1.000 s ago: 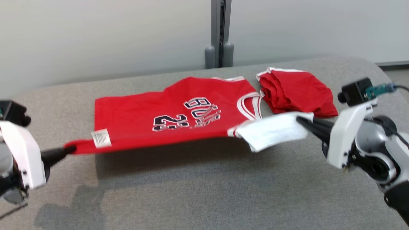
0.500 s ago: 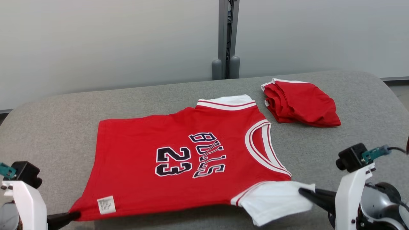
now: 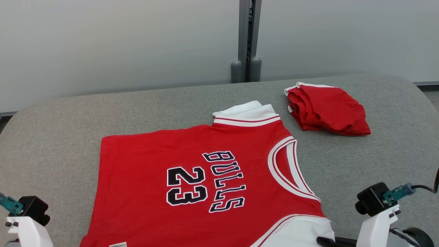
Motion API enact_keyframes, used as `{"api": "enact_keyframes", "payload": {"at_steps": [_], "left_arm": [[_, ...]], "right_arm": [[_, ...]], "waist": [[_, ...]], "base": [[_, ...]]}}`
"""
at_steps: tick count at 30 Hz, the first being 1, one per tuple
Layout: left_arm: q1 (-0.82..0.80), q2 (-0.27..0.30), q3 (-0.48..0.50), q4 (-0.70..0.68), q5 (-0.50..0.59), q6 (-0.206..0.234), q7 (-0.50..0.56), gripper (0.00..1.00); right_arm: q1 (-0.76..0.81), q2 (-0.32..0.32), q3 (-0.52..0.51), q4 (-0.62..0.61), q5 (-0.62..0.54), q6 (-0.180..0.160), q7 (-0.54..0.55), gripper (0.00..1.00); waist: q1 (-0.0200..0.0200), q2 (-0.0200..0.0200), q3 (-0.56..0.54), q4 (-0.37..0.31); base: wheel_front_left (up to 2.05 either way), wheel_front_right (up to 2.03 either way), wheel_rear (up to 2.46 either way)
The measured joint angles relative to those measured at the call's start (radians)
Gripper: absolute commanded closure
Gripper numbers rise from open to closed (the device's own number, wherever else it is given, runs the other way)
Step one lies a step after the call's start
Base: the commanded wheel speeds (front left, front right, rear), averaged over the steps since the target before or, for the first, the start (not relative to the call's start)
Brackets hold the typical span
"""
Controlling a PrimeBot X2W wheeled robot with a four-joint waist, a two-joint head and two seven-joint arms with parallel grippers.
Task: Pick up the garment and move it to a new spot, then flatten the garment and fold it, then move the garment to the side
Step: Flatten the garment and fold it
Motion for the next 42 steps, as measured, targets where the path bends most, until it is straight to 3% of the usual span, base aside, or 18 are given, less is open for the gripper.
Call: {"api": "enact_keyframes", "payload": {"at_steps": [7,18,28,42], "left_arm": [[-0.046,-0.008,0.028,0.049,-0.018,0.004,0.053,1.00],[-0.145,-0.051,0.051,0.177,-0.024,-0.025,0.179,1.00],[-0.247,-0.142,0.066,0.281,-0.007,-0.033,0.274,1.00],[-0.334,-0.223,0.096,0.446,-0.003,-0.099,0.315,1.00]], "right_arm": [[-0.072,0.054,-0.039,-0.016,-0.029,0.000,0.070,1.00],[-0.243,0.119,-0.084,0.107,-0.042,0.000,0.111,1.00],[-0.386,0.152,-0.107,0.233,-0.085,0.000,0.162,1.00],[-0.518,0.192,-0.110,0.353,-0.157,0.000,0.124,1.00]], "waist": [[0.0000,0.0000,0.033,-0.001],[0.0000,0.0000,0.112,-0.003],[0.0000,0.0000,0.155,0.005],[0.0000,0.0000,0.245,0.002]], "base": [[0.00,0.00,0.00],[0.00,0.00,0.00],[0.00,0.00,0.00],[0.00,0.00,0.00]]}}
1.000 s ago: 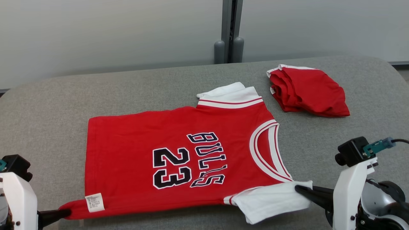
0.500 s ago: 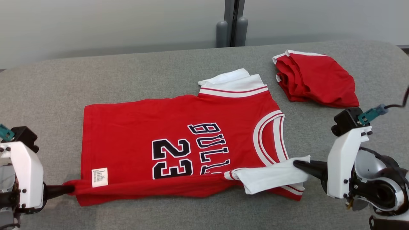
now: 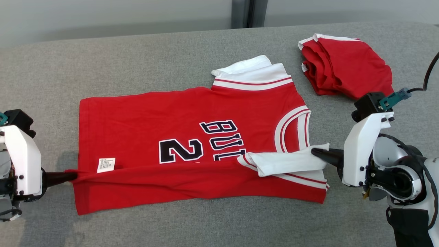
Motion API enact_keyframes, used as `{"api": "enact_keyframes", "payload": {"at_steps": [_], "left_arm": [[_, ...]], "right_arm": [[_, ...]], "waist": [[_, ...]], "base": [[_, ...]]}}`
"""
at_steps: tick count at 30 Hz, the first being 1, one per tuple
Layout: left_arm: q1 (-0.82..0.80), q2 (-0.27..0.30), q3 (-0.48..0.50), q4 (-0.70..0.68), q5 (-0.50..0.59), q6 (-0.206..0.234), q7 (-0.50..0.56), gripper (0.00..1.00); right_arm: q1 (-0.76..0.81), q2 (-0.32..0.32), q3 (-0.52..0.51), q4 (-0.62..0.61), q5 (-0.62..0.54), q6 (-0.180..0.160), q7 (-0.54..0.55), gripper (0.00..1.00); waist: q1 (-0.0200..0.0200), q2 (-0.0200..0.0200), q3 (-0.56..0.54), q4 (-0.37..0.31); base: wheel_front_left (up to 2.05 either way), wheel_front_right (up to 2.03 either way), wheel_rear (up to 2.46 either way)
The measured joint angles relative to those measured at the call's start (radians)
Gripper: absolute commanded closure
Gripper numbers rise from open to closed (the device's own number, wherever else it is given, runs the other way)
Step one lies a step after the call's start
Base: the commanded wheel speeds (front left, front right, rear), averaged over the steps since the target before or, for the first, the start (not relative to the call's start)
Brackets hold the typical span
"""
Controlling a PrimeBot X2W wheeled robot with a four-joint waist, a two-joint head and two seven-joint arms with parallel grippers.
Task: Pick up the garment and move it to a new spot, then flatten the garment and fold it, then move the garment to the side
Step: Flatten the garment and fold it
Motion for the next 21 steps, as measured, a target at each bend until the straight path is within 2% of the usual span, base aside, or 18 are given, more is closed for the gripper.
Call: {"api": "enact_keyframes", "payload": {"at_steps": [11,21], "left_arm": [[-0.028,-0.038,0.013,0.085,0.003,-0.033,0.020,1.00],[-0.040,-0.064,0.021,0.130,0.004,-0.042,0.032,1.00]], "right_arm": [[-0.035,0.010,0.006,0.044,-0.028,0.000,-0.043,1.00],[-0.087,0.016,0.032,0.092,-0.035,0.000,-0.099,1.00]], "waist": [[0.0000,0.0000,0.033,-0.009],[0.0000,0.0000,0.047,-0.012]], "base": [[0.00,0.00,0.00],[0.00,0.00,0.00]]}}
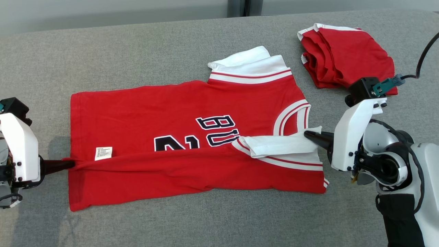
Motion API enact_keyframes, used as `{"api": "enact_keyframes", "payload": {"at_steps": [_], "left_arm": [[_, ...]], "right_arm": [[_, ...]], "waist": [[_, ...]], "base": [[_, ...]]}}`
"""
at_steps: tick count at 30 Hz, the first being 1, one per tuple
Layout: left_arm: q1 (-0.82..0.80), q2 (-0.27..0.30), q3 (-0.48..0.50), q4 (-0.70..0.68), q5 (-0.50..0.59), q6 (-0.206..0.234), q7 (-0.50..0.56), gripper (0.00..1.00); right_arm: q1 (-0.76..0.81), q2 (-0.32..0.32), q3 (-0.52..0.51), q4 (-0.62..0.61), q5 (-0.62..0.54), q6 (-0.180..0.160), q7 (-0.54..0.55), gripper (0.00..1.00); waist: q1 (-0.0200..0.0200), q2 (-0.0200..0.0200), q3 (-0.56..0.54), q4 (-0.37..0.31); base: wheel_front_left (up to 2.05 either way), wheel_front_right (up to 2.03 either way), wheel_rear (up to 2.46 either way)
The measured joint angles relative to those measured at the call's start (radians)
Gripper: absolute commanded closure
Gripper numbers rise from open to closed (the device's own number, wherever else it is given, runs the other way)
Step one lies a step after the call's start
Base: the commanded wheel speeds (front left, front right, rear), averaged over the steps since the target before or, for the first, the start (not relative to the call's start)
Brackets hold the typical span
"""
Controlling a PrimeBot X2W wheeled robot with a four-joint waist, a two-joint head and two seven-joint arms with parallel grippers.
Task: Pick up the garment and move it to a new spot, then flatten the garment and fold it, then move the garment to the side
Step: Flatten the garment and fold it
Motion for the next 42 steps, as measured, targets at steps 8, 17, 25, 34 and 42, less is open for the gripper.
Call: {"api": "enact_keyframes", "payload": {"at_steps": [8,17,25,34,42], "left_arm": [[0.000,-0.018,0.012,0.008,-0.001,-0.003,-0.008,0.00],[0.019,-0.014,0.030,-0.003,0.010,-0.003,-0.050,0.00],[0.097,0.008,0.089,-0.093,0.047,-0.003,-0.272,0.00],[0.303,0.051,0.131,-0.170,0.130,0.016,-0.675,0.00],[0.460,0.040,0.150,-0.251,0.186,0.125,-0.964,0.00]], "right_arm": [[-0.015,0.001,0.021,0.051,0.005,0.000,-0.077,0.00],[-0.012,-0.046,0.043,0.061,0.069,0.000,-0.248,0.00],[0.081,-0.109,0.070,0.048,0.129,0.000,-0.363,0.00],[0.258,-0.150,0.064,0.016,0.135,0.000,-0.543,0.00],[0.360,-0.151,0.040,0.022,0.132,0.000,-0.593,0.00]], "waist": [[0.0000,0.0000,-0.023,0.001],[0.0000,0.0000,-0.093,0.004],[0.0000,0.0000,-0.167,0.006],[0.0000,0.0000,-0.239,0.010],[0.0000,0.0000,-0.265,0.022]], "base": [[0.00,0.00,0.00],[0.00,0.00,0.00],[0.00,0.00,0.00],[0.00,0.00,0.00],[0.00,0.00,0.00]]}}
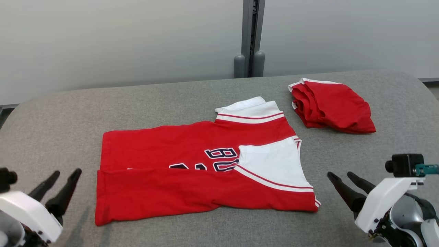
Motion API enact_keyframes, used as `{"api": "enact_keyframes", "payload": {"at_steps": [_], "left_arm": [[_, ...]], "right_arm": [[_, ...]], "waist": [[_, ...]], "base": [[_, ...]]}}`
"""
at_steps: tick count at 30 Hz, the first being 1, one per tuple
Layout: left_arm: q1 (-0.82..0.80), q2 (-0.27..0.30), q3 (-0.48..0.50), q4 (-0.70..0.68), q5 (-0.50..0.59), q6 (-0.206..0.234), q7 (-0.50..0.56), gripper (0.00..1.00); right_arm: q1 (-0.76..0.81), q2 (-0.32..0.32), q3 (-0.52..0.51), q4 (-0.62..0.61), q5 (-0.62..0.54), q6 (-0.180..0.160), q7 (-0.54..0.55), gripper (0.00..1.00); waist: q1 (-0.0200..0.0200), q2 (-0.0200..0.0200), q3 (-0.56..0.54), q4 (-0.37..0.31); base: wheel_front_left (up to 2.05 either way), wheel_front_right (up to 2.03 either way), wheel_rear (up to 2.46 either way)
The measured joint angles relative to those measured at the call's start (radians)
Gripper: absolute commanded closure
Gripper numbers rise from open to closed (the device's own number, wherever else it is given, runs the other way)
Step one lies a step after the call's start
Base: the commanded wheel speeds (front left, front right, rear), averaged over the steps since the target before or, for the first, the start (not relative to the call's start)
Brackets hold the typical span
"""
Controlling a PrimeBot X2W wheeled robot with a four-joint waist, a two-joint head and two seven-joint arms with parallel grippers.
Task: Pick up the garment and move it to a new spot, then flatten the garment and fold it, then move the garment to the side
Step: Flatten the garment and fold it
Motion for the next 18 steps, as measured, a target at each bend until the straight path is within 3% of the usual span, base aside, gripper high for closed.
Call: {"api": "enact_keyframes", "payload": {"at_steps": [10,18], "left_arm": [[0.136,-0.053,0.051,-0.052,0.074,0.122,-0.063,0.00],[0.224,-0.136,0.151,-0.017,0.180,0.153,-0.066,0.00]], "right_arm": [[0.079,0.041,-0.040,0.056,-0.019,0.000,-0.031,0.00],[0.089,0.081,-0.071,0.104,-0.024,0.000,-0.070,0.00]], "waist": [[0.0000,0.0000,-0.001,0.021],[0.0000,0.0000,0.025,0.027]], "base": [[0.00,0.00,0.00],[0.00,0.00,0.00]]}}
